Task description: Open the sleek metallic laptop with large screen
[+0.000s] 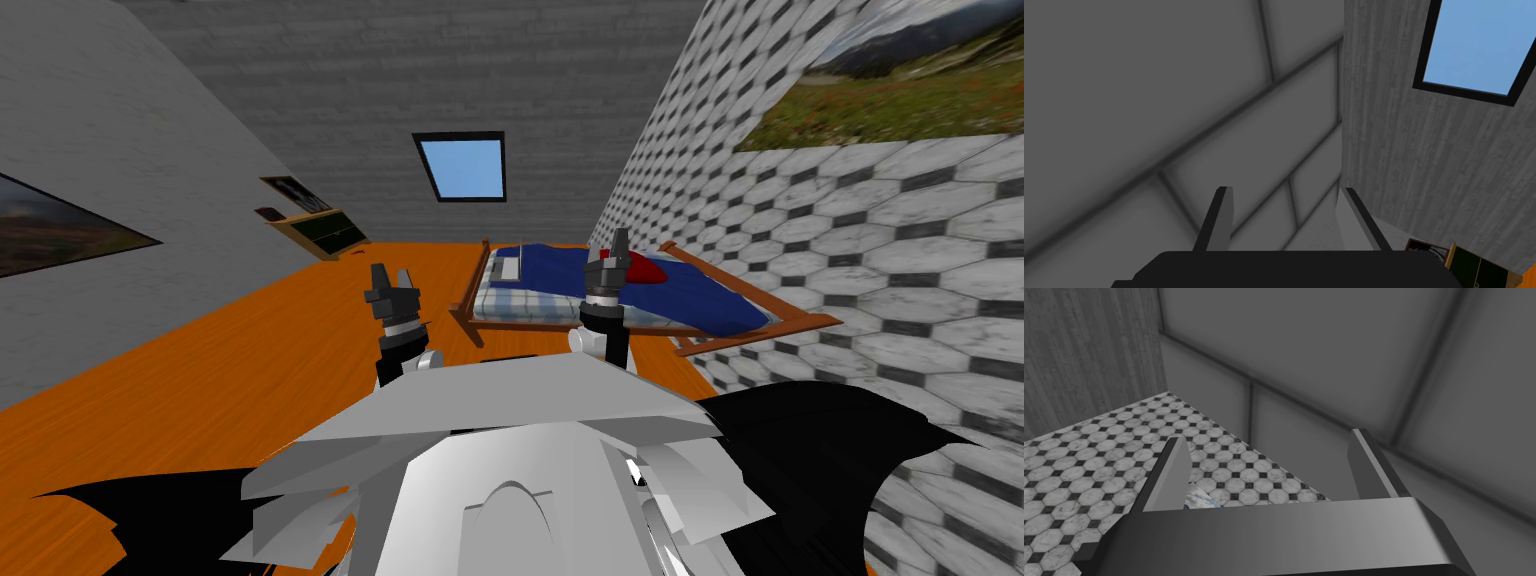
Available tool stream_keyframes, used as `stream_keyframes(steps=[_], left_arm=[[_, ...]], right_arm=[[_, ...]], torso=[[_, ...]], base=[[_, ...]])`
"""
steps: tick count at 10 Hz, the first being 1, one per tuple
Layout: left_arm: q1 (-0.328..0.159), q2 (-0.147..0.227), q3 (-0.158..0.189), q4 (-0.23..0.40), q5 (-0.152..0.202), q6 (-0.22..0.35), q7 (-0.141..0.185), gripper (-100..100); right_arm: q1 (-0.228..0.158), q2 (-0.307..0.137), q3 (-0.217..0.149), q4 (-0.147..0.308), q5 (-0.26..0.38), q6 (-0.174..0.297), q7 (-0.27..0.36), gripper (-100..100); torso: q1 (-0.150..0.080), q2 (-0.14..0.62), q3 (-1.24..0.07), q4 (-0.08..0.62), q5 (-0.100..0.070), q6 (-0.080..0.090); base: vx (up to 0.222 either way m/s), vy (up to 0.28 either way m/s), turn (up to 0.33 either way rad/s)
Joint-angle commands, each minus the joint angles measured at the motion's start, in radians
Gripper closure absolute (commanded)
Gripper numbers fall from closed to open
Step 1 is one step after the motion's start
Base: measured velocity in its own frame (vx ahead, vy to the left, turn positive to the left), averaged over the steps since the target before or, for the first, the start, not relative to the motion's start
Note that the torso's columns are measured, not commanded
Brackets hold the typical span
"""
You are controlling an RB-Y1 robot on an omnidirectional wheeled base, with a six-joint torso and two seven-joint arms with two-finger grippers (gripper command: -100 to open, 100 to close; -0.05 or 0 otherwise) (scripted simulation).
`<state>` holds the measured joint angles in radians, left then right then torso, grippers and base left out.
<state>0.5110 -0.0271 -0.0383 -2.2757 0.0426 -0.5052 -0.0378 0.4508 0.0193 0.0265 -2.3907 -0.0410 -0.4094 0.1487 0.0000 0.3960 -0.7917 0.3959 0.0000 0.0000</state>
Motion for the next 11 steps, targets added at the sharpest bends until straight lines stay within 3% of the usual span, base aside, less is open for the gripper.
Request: stream_keyframes(steps=[1,3,4,7,11], left_arm=[[0.000,0.000,0.000,0.000,0.000,0.000,0.000,0],[0.000,0.000,0.000,0.000,0.000,0.000,0.000,0],[-0.012,0.039,0.001,0.013,-0.002,0.005,-0.001,-100],[-0.059,0.111,0.005,0.063,-0.011,0.026,-0.005,-100],[-0.160,0.162,0.015,0.169,-0.030,0.070,-0.013,-100]], right_arm=[[0.000,0.000,0.000,0.000,0.000,0.000,0.000,0],[0.000,0.000,0.000,0.000,0.000,0.000,0.000,0],[0.000,0.000,0.000,0.000,0.000,0.000,0.000,0],[0.000,0.000,0.000,0.000,0.000,0.000,0.000,0],[0.000,0.000,0.000,0.000,0.000,0.000,0.000,0]], torso=[[0.000,0.074,-0.147,0.074,0.000,0.000],[0.000,0.222,-0.443,0.221,0.000,0.000],[0.000,0.295,-0.590,0.295,0.000,0.000],[-0.001,0.341,-0.683,0.341,0.000,0.000],[-0.001,0.342,-0.684,0.342,0.000,0.000]], base=[[0.000,0.000,0.000],[0.000,0.000,0.000],[0.006,-0.012,-0.003],[0.004,-0.036,-0.005],[0.005,-0.066,-0.008]])
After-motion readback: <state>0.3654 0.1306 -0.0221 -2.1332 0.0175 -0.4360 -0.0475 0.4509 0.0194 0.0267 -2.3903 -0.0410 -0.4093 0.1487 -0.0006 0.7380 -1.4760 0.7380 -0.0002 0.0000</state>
